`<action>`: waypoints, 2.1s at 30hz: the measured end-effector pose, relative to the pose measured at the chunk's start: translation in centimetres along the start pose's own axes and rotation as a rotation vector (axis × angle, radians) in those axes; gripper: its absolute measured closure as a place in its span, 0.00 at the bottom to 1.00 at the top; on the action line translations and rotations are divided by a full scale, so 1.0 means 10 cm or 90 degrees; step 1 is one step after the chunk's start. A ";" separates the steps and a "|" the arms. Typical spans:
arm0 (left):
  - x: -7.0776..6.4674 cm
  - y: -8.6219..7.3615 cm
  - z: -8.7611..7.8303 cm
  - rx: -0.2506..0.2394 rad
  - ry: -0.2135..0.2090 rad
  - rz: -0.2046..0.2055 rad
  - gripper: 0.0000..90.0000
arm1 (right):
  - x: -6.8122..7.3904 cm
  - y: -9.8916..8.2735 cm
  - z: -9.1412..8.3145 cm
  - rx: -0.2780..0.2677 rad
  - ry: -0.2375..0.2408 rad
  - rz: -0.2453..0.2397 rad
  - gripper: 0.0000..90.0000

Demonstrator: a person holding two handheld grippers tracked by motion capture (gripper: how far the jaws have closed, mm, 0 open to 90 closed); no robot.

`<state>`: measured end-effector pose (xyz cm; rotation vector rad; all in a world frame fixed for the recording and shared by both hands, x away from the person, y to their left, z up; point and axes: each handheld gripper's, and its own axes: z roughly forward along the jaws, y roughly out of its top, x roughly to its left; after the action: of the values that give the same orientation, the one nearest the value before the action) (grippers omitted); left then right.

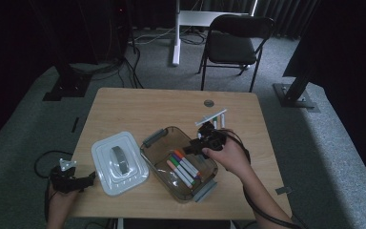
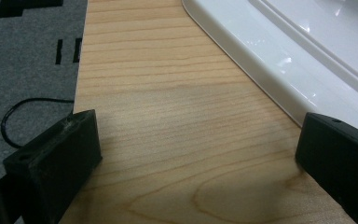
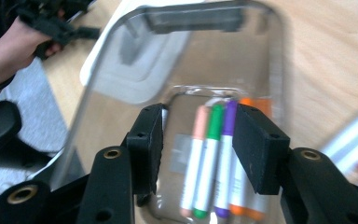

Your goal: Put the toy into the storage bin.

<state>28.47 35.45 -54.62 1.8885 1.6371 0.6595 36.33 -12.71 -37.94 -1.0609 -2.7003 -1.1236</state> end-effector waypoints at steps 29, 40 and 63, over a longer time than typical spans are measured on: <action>0.00 0.00 0.00 0.001 0.000 -0.001 0.00 | -1.24 -0.49 -0.18 -0.118 -0.194 0.174 0.54; 0.00 0.00 0.00 0.001 0.000 0.000 0.00 | -1.82 -0.53 0.05 -0.106 -0.223 0.276 0.62; 0.00 0.00 0.00 0.001 -0.001 0.001 0.01 | -2.33 -0.33 0.65 -0.011 -0.291 0.369 0.73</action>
<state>28.48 35.47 -54.62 1.8904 1.6351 0.6571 53.62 -23.72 -51.14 -2.1368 -2.3622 -0.8739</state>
